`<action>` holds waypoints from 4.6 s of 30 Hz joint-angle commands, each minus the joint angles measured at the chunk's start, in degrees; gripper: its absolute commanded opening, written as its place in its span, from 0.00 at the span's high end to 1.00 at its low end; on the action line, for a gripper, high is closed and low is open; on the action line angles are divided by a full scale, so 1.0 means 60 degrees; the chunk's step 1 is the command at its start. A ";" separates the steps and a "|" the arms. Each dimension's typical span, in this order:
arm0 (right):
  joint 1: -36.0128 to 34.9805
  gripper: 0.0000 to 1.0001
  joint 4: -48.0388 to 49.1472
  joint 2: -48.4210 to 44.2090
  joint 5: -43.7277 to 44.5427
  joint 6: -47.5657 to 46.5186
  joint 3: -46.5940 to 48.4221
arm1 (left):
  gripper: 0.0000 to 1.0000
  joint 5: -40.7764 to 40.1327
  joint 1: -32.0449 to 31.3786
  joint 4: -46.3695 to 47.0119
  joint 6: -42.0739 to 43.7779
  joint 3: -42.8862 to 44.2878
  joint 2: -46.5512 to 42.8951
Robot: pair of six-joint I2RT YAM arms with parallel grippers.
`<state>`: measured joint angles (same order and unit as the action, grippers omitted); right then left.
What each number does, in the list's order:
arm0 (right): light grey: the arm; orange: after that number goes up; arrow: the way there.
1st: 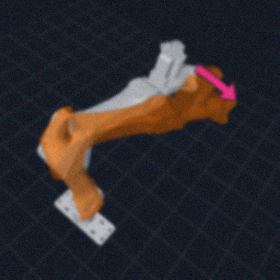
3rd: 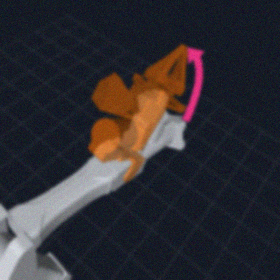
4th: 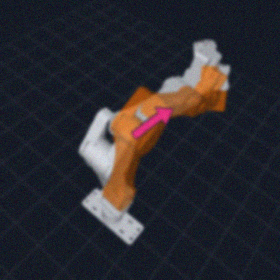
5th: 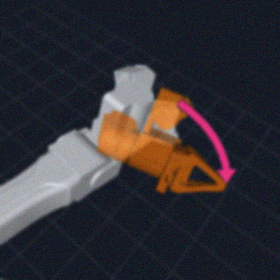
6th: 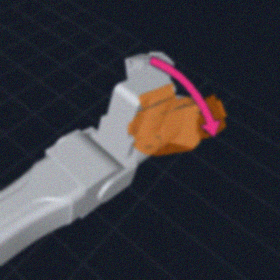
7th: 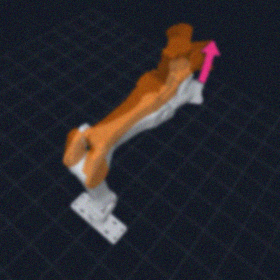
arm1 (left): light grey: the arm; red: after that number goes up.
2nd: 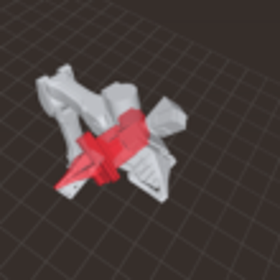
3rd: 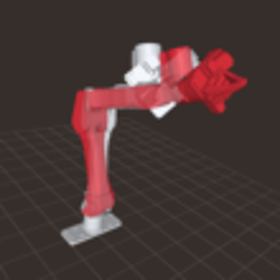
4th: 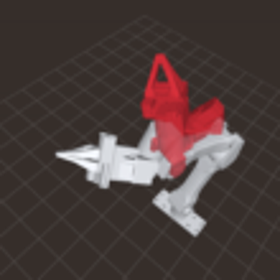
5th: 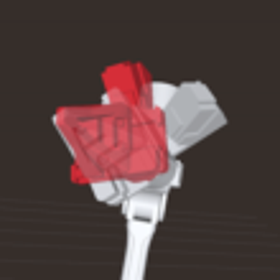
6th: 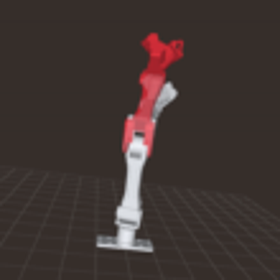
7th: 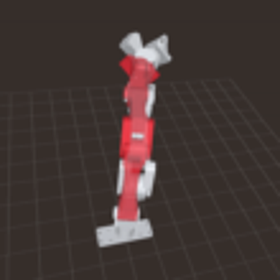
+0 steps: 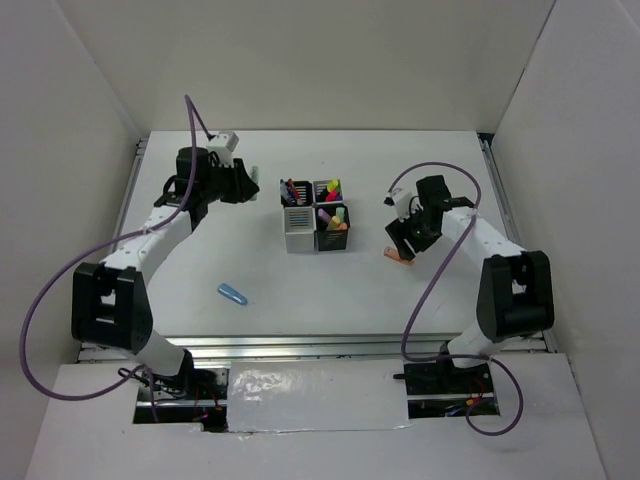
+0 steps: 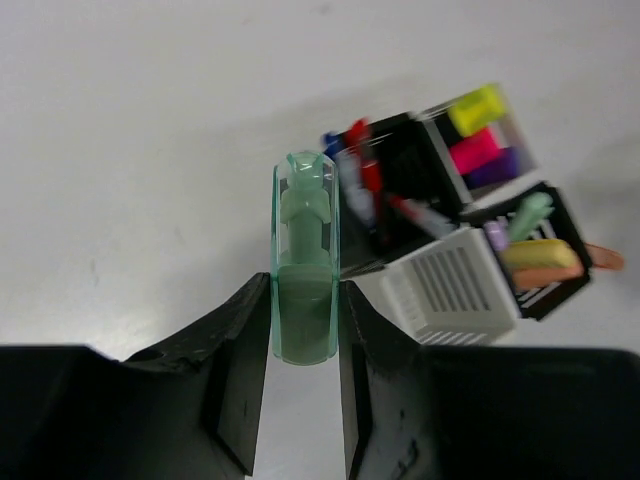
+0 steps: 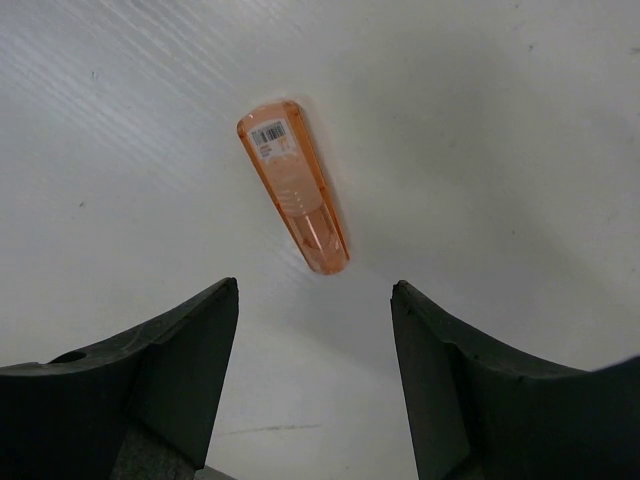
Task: Sort the stationery into containers
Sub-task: Pick up the stationery from the center of the board, then place the stationery in the storage box, then pick up the stationery from the center of the board, then place the stationery in the storage box.
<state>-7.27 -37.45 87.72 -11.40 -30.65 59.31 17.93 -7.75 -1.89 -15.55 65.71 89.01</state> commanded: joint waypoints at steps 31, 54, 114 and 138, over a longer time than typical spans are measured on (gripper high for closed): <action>-0.0708 0.32 -0.0482 0.2459 0.0625 -0.0252 0.1511 | 0.78 0.3222 -0.2005 0.6190 0.2181 -0.2207 0.0282; -0.0971 0.70 -0.0599 0.3104 0.0581 -0.0237 0.1775 | 0.23 0.2973 -0.1902 0.5370 0.2137 -0.1284 -0.1080; -0.5044 0.85 0.5451 0.3250 -0.1631 0.2765 0.4470 | 0.24 0.3940 0.2302 -0.1487 0.4936 -0.3423 -0.4098; -0.5044 0.70 0.5143 0.3295 -0.1455 0.2546 0.4412 | 0.25 0.4086 0.2302 -0.1619 0.4980 -0.3364 -0.3893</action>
<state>-36.93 -7.33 106.61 -20.84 -14.79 83.68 40.40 5.72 -12.40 13.37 43.72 65.30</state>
